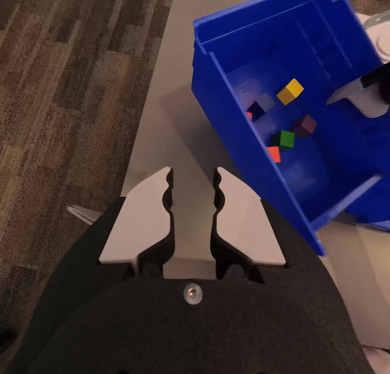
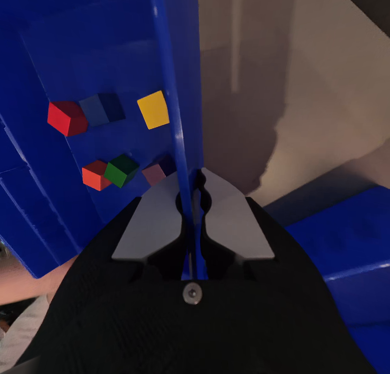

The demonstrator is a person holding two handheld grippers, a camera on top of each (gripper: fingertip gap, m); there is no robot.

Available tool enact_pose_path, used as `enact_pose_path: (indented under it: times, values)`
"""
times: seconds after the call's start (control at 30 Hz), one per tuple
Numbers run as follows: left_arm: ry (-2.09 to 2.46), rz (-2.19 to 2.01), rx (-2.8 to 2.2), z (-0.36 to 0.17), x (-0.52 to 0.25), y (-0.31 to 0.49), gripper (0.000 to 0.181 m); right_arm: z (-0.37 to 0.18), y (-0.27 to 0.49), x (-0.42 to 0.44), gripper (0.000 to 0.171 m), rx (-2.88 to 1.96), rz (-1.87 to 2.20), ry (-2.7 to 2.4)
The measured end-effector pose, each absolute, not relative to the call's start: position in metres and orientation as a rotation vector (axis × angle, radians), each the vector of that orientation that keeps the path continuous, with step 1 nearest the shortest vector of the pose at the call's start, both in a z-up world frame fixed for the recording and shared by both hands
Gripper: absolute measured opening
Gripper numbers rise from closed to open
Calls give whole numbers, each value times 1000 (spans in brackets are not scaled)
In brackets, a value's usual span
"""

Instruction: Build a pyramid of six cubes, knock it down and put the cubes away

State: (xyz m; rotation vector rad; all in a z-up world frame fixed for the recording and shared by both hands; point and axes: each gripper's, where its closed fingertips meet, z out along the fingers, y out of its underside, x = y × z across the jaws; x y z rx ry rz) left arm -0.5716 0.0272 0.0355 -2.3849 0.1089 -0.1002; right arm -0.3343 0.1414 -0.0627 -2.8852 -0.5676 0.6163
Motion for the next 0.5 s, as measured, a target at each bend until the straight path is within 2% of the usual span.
enact_pose_path:
  times: [0.23, 0.3, 0.33, 0.4, 0.5]
  values:
    - [199, -133, -2414, 28, -558, 34, 37, -111, 145, -319, 11, -2943, 618, -328]
    - [209, -128, -2417, 28, -556, 35, 37, -116, 142, -324, 19, -2945, 687, -353]
    - [216, -128, -2416, 29, -555, 34, 37, -109, 145, -330, 26, -2888, 755, -389]
    - [231, -128, -2417, 29, -553, 33, 37, -84, 156, -330, 24, -2745, 825, -379]
    - [240, -118, -2412, 31, -551, 32, 37, -20, 160, -309, 34, -2490, 815, -463]
